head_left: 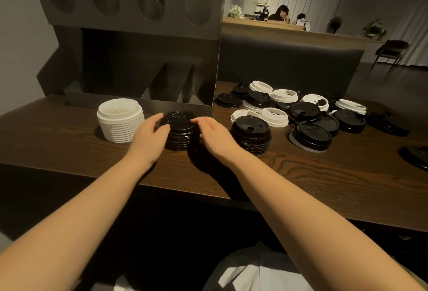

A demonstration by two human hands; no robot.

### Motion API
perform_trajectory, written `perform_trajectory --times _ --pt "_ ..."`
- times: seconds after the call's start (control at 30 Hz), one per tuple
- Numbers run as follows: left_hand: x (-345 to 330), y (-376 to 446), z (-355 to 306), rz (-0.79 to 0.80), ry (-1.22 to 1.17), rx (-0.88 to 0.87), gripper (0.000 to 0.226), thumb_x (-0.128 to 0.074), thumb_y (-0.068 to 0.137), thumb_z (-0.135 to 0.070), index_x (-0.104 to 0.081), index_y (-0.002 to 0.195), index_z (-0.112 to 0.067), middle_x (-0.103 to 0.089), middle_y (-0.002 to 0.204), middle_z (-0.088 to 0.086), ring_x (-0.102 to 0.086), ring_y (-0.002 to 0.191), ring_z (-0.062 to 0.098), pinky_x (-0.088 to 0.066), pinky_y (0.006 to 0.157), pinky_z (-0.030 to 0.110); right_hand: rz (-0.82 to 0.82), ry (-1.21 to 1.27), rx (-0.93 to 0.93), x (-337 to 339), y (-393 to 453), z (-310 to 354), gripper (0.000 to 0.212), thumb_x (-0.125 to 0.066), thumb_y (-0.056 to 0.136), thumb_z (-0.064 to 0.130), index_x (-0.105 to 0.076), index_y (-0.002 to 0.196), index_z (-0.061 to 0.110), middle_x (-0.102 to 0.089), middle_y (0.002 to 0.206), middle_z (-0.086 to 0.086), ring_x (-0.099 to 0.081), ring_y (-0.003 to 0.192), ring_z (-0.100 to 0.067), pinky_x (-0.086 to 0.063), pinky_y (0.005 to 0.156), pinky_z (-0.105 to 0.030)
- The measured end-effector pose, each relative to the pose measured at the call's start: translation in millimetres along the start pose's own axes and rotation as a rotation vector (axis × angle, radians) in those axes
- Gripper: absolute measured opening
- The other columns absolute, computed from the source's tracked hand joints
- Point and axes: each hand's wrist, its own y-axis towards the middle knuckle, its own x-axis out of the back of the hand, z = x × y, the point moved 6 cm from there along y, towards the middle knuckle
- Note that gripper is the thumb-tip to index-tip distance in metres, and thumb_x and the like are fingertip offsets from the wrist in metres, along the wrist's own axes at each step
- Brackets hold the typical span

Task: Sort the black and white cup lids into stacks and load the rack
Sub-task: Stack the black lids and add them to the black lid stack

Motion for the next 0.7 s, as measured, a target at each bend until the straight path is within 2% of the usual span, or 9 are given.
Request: perform_trajectory --times 0.03,0.13,0.2,0.27,0.33,0.4,0.57,0.63,0.7 --pt "-1.3 2.4 2.9 0.014 0.004 0.061 0.041 -0.039 0.101 -0.023 -0.048 0.138 -0.007 -0.050 0.141 0.010 -0.044 0.131 0.026 -0.033 0.101 0.032 -0.016 0.032 -0.033 1.4 3.7 -2.7 0.038 -0.027 0.104 0.027 -0.055 0.126 0.017 -0.053 0.130 0.000 -0.047 0.121 -0.014 -0.036 0.104 -0.029" --pt "-4.0 8.7 6.9 0.015 0.006 0.145 0.046 -0.034 0.102 -0.035 -0.058 0.126 -0.003 -0.062 0.116 0.011 -0.054 0.115 0.026 -0.041 0.089 0.035 -0.050 0.217 -0.116 0.8 8.8 -11.5 0.025 -0.041 0.101 0.027 -0.059 0.116 0.018 -0.058 0.110 0.006 -0.055 0.108 -0.013 -0.045 0.098 -0.032" --pt "-5.2 13.1 10.8 0.004 -0.136 0.211 0.043 -0.048 0.098 -0.038 -0.059 0.128 -0.009 -0.064 0.121 0.007 -0.057 0.114 0.023 -0.046 0.092 0.033 -0.065 0.410 -0.175 -2.1 9.6 -17.6 0.018 -0.053 0.097 0.024 -0.061 0.111 0.018 -0.062 0.107 0.001 -0.059 0.105 -0.017 -0.049 0.097 -0.036" --pt "-5.7 15.6 13.1 -0.037 -0.293 0.286 0.048 -0.065 0.088 -0.031 -0.056 0.132 -0.012 -0.062 0.126 0.010 -0.058 0.115 0.027 -0.048 0.098 0.043 -0.124 0.511 -0.168 -0.2 9.3 -21.1 0.013 -0.058 0.093 0.017 -0.063 0.105 0.021 -0.063 0.112 -0.003 -0.059 0.109 -0.019 -0.050 0.097 -0.038" --pt "-8.5 13.9 10.0 -0.072 -0.386 0.320 0.057 -0.073 0.083 -0.019 -0.052 0.135 -0.012 -0.059 0.128 0.011 -0.057 0.117 0.029 -0.049 0.098 0.047 -0.198 0.572 -0.154 4.5 10.2 -26.7 0.023 -0.062 0.090 0.011 -0.062 0.110 0.021 -0.059 0.121 -0.004 -0.057 0.115 -0.021 -0.049 0.099 -0.040" --pt "-14.0 12.8 7.2 -0.068 -0.391 0.307 0.063 -0.074 0.081 -0.015 -0.048 0.139 -0.014 -0.056 0.133 0.011 -0.055 0.119 0.030 -0.049 0.098 0.048 -0.228 0.705 -0.180 7.4 9.7 -32.8 0.047 -0.065 0.087 0.006 -0.053 0.131 0.019 -0.053 0.133 -0.006 -0.053 0.121 -0.024 -0.047 0.101 -0.041" --pt "-23.3 8.9 -0.9 0.197 -0.383 0.338 0.051 -0.079 0.073 -0.022 -0.064 0.122 -0.014 -0.070 0.112 0.008 -0.066 0.104 0.026 -0.052 0.094 0.046 -0.163 0.901 -0.326 5.0 9.9 -47.6 0.071 -0.071 0.077 0.005 -0.044 0.140 0.022 -0.048 0.137 -0.011 -0.050 0.121 -0.032 -0.053 0.087 -0.053" --pt "-20.9 11.6 -4.6 0.248 -0.388 0.258 0.080 -0.085 0.065 -0.024 -0.051 0.137 -0.019 -0.062 0.130 0.004 -0.058 0.118 0.022 -0.045 0.103 0.046 -0.074 0.911 -0.334 3.3 8.9 -47.4 0.074 -0.072 0.070 0.007 -0.047 0.139 0.020 -0.051 0.135 -0.015 -0.053 0.119 -0.032 -0.054 0.083 -0.054" --pt "-14.2 9.5 -15.2 0.249 -0.305 0.076 0.086 -0.080 0.073 -0.010 -0.036 0.145 -0.025 -0.050 0.140 -0.002 -0.047 0.128 0.016 -0.040 0.108 0.041 -0.038 0.718 -0.208 11.3 8.0 -43.1 0.076 -0.073 0.072 0.007 -0.044 0.141 0.020 -0.051 0.137 -0.010 -0.051 0.123 -0.028 -0.051 0.093 -0.050"
